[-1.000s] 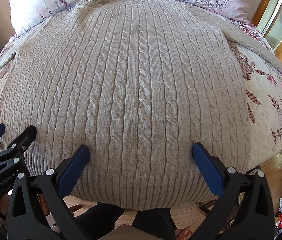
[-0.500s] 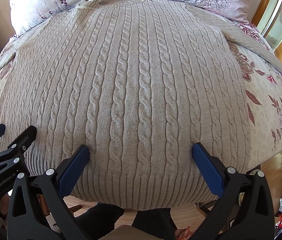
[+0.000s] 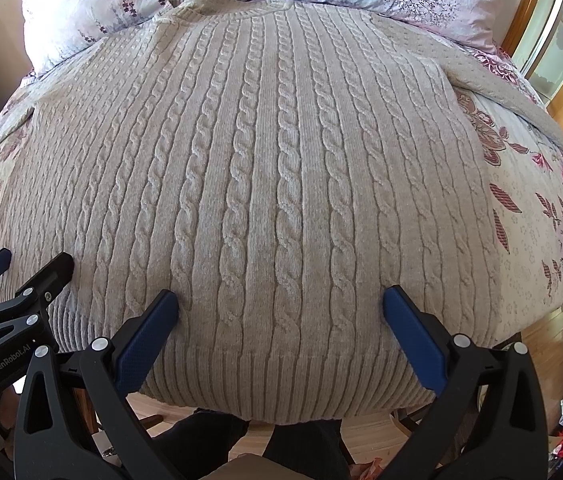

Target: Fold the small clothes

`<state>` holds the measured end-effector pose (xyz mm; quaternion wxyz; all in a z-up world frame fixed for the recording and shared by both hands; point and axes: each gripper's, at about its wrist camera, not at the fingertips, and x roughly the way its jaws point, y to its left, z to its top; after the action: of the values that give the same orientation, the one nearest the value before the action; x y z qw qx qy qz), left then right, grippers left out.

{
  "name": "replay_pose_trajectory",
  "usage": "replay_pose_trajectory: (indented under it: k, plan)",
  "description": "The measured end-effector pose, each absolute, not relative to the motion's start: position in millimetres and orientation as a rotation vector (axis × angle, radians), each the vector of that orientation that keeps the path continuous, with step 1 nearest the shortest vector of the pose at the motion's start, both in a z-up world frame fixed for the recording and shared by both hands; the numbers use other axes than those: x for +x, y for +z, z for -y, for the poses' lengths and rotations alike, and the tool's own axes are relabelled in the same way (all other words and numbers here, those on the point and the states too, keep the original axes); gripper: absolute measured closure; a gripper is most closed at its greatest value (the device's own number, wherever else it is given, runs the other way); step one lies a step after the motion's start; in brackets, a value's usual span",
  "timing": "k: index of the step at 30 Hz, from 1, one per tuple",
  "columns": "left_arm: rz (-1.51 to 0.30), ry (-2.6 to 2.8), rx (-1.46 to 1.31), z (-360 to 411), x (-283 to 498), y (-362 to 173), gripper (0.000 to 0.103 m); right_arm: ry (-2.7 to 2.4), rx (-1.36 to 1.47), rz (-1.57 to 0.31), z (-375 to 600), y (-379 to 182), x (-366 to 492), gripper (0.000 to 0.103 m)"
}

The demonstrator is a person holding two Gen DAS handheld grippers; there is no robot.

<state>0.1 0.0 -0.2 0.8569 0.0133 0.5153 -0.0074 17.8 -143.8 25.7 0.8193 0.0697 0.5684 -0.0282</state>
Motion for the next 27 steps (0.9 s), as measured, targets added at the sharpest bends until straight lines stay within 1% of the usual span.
replay_pose_trajectory:
  k: [10,14,15,16,17,18,21,27]
  plan:
    - [-1.099,-0.034,0.04,-3,6,1,0.002,-0.025,0.144,-1.191,146,25,18,0.001]
    - [-1.107,-0.044,0.047,-2,8,1,0.002,0.001,0.244,-1.163,161,28,21,0.002]
    - [-1.109,-0.047,0.047,-1,9,0,0.002,0.008,0.276,-1.15,167,30,23,0.01]
    - [-1.11,-0.048,0.047,-1,9,0,0.002,0.011,0.312,-1.135,175,32,26,0.014]
    - [-1.111,-0.048,0.045,-1,10,1,0.002,0.009,0.378,-1.116,190,35,32,0.021]
    - [-1.112,-0.047,0.042,-1,11,1,0.002,0.005,0.431,-1.102,203,35,37,0.024]
    - [-1.112,-0.037,0.033,-2,17,1,0.002,-0.048,0.592,-1.05,256,37,54,0.029]
    - [-1.109,0.006,0.0,-3,31,3,0.002,-0.179,0.854,-0.906,370,37,80,0.032]
